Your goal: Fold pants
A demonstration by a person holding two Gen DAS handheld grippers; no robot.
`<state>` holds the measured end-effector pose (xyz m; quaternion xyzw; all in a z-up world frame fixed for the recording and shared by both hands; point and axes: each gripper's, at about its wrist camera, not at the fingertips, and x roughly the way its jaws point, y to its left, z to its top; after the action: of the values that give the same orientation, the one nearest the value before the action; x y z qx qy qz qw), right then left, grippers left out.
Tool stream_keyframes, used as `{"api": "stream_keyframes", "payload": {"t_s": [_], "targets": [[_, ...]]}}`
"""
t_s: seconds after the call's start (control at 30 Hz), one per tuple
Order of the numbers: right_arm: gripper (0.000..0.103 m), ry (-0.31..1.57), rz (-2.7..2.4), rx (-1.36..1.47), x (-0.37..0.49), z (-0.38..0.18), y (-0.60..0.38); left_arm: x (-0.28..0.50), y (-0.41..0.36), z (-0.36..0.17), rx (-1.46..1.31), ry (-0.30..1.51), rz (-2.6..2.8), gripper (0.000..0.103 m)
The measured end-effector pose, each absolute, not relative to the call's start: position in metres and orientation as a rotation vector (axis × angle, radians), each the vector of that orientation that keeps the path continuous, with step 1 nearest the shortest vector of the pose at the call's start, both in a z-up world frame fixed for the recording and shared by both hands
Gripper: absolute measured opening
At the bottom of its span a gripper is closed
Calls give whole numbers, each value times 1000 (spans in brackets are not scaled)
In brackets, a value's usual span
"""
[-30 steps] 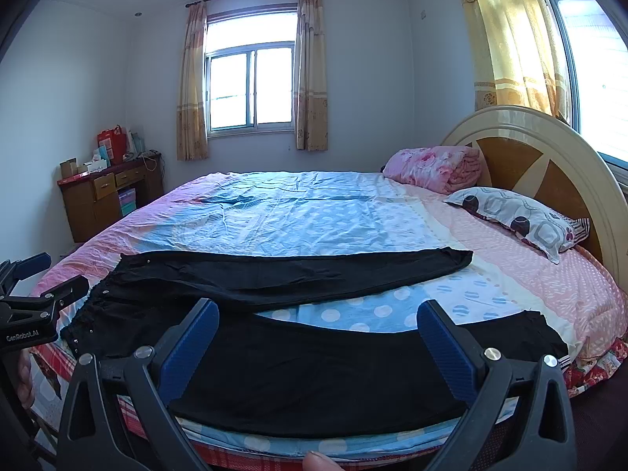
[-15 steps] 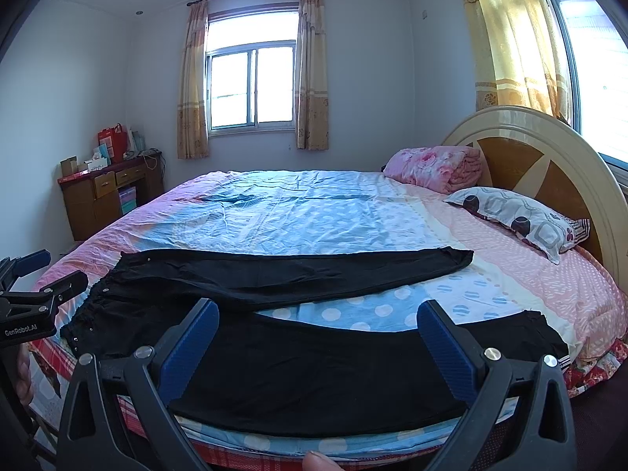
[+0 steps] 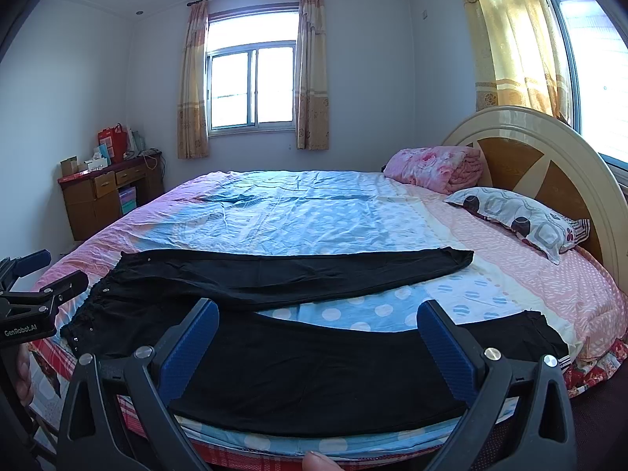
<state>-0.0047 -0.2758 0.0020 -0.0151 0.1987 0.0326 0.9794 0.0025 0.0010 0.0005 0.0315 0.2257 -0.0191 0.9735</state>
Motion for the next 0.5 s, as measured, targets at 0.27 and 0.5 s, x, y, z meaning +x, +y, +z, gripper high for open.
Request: {"api": "stream_keyframes", "payload": {"t_s": [0.27,0.5], "targets": [[102,401,66,-30,-5,2,-276,2,1,0,63,456,-38,103],[102,401,66,-31,-5,2,-276,3,1,-1,65,457,-40,103]]}}
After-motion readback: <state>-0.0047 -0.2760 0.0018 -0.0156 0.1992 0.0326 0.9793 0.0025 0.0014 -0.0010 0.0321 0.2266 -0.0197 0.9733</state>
